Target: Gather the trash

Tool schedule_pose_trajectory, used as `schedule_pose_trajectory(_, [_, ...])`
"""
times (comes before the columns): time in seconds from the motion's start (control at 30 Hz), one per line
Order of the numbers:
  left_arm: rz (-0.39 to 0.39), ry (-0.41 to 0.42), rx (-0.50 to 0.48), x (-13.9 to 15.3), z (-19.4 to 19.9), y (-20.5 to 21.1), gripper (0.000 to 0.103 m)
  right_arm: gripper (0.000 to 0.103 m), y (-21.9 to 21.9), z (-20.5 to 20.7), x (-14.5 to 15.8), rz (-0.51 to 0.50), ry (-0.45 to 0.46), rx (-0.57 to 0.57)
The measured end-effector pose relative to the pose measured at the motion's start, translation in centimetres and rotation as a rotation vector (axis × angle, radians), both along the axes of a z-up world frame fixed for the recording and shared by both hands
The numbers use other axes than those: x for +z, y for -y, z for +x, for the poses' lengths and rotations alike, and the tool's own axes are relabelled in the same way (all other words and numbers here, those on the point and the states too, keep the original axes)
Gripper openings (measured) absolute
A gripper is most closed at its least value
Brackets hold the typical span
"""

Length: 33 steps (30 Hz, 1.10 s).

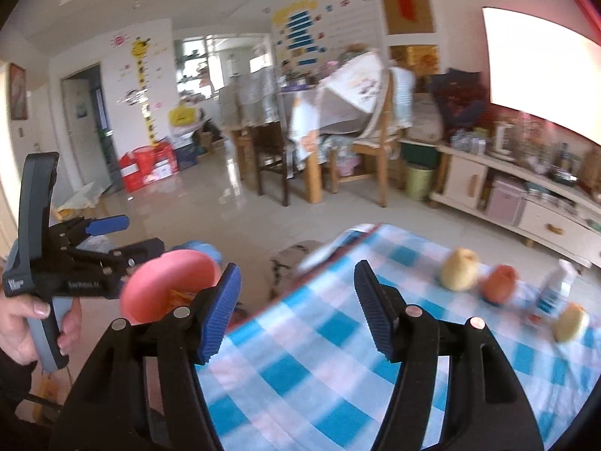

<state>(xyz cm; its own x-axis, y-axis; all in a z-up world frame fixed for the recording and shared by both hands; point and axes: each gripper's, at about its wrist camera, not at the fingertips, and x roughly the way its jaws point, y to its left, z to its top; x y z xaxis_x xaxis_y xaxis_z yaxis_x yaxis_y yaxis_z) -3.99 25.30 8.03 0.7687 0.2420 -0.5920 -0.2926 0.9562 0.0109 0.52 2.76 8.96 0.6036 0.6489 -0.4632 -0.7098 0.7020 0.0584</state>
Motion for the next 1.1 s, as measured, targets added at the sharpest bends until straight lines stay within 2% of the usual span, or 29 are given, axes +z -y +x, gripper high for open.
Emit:
schedule_pose_trajectory(0.07, [0.019, -0.002, -0.006, 0.2, 0.6, 1.7, 0.098, 0.065, 3.4, -0.4, 0.2, 0.002, 0.017, -0.052])
schedule_pose_trajectory(0.17, [0.129, 0.006, 0.008, 1.0, 2.0, 5.6, 0.098, 0.065, 8.8, -0.8, 0.2, -0.002, 0.039, -0.135])
schedule_pose_trajectory(0.23, [0.163, 0.025, -0.014, 1.6, 2.7, 7.9, 0.098, 0.066, 12.3, -1.1, -0.1, -0.002, 0.044, -0.192])
schedule_pose_trajectory(0.5, [0.066, 0.047, -0.194, 2.0, 5.4, 16.6, 0.098, 0.068, 22.7, -2.3, -1.2, 0.025, 0.063, -0.376])
schedule_pose_trajectory(0.63, [0.044, 0.049, -0.248, 0.9, 6.4, 20.4, 0.098, 0.07, 24.7, -2.6, -2.2, 0.044, 0.064, -0.406])
schedule_pose_trajectory(0.77, [0.052, 0.034, -0.287, -0.7, 7.8, 23.1, 0.098, 0.072, 25.7, -1.2, -3.6, 0.063, 0.042, -0.42])
schedule_pose_trajectory(0.87, [0.048, 0.021, -0.31, -2.1, 8.9, 24.3, 0.098, 0.073, 25.5, 0.1, -4.5, 0.06, 0.023, -0.43])
schedule_pose_trajectory(0.97, [0.058, 0.002, -0.318, -3.7, 9.9, 25.0, 0.098, 0.08, 24.9, 1.1, -5.9, 0.017, 0.026, -0.439])
schedule_pose_trajectory(1.1, [0.063, -0.027, -0.315, -6.7, 11.7, 25.2, 0.098, 0.081, 24.7, 2.6, -8.2, -0.011, -0.012, -0.434])
